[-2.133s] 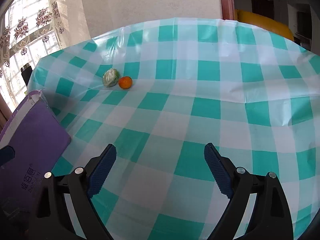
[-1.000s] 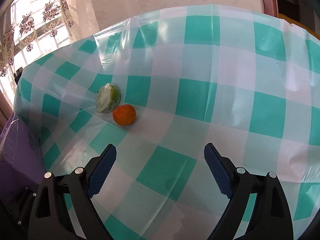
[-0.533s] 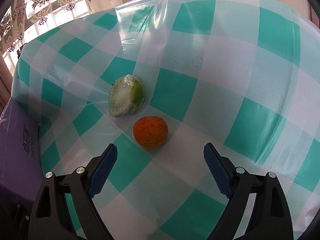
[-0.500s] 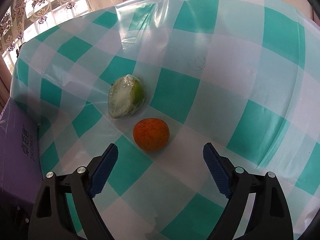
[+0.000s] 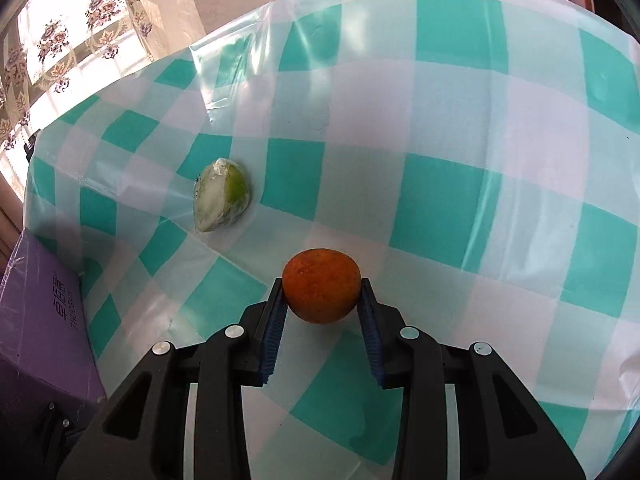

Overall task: Organize fruits
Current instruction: 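Grasp the small mandarin with the right tool while the left tool grasps the wrapped green fruit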

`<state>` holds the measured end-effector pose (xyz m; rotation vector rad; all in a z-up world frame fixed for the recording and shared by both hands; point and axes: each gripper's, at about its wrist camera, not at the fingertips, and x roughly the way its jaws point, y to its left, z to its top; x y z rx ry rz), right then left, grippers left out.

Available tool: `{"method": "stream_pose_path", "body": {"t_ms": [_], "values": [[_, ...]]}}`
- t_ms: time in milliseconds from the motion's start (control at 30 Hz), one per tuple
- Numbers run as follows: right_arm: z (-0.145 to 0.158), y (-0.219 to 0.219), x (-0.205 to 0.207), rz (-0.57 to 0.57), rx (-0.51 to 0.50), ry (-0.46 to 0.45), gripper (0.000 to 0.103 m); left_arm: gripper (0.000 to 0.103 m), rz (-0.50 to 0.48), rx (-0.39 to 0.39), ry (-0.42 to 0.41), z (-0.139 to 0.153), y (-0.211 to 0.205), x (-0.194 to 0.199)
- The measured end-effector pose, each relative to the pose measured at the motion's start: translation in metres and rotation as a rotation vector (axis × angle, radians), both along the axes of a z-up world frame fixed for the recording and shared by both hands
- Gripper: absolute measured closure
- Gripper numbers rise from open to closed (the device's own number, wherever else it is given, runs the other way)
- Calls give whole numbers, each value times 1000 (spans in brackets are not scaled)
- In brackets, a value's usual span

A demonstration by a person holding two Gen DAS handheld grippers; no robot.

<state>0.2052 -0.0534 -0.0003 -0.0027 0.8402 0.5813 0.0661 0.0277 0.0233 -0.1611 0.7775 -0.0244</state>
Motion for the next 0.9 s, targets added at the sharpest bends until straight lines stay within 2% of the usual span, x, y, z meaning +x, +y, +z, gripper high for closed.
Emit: {"method": "stream_pose_path", "body": {"t_ms": [167, 300, 367, 467, 533, 633, 700, 767, 900], "values": [[-6, -88, -39, -244, 80, 27, 67, 2, 1, 7, 15, -1, 0, 2], [-7, -144, -64, -381, 170, 33, 67, 2, -4, 2, 50, -4, 1, 7], [-7, -158, -76, -417, 200, 18, 67, 2, 2, -18, 102, -10, 2, 11], [-4, -157, -83, -420, 196, -21, 67, 2, 29, -41, 136, -13, 5, 14], [-6, -152, -75, -400, 182, 13, 67, 2, 67, -31, 152, -13, 5, 23], [-10, -152, -70, -401, 184, 41, 67, 2, 144, -39, 130, -8, 7, 44], [-9, -152, -71, -393, 182, 41, 67, 2, 217, 1, 108, -3, 9, 69], [-10, -152, -72, -385, 184, 45, 67, 2, 296, 34, 124, -3, 17, 100], [-10, -154, -73, -387, 190, 45, 67, 2, 467, 6, 154, -4, 53, 150]]}}
